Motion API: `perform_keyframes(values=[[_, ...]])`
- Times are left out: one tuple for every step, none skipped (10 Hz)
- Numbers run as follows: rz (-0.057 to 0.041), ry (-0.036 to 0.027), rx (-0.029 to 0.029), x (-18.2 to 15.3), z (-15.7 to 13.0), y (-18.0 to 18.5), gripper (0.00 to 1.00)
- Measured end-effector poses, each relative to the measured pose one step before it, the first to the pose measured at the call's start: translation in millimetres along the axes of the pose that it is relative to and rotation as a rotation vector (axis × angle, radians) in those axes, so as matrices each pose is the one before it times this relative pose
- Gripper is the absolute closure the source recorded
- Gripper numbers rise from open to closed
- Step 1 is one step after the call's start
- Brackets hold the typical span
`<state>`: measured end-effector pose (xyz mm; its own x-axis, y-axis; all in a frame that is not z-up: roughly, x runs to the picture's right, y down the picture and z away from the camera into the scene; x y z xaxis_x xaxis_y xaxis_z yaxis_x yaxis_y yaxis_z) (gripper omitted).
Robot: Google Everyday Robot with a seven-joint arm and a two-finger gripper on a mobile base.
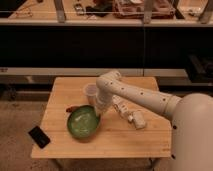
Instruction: Drag the ceramic bowl in a circle
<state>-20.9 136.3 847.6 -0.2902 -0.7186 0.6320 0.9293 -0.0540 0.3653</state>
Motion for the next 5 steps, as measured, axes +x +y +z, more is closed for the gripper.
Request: perform_keyframes(values=[[0.03603,-0.0119,0.00819,-1.95,0.92,14.35,0.83],[0.02643,-0.00939,0.00815,-2.38,0.84,11.31,0.83],[0.01945,-0.00854,0.0054,-3.05,1.22,9.48,0.83],[0.01671,-0.01653,0.00298,-7.57,4.27,10.35,0.83],[0.02656,-0.0124,-0.00161,-11.57,3.39,18.09,0.83]])
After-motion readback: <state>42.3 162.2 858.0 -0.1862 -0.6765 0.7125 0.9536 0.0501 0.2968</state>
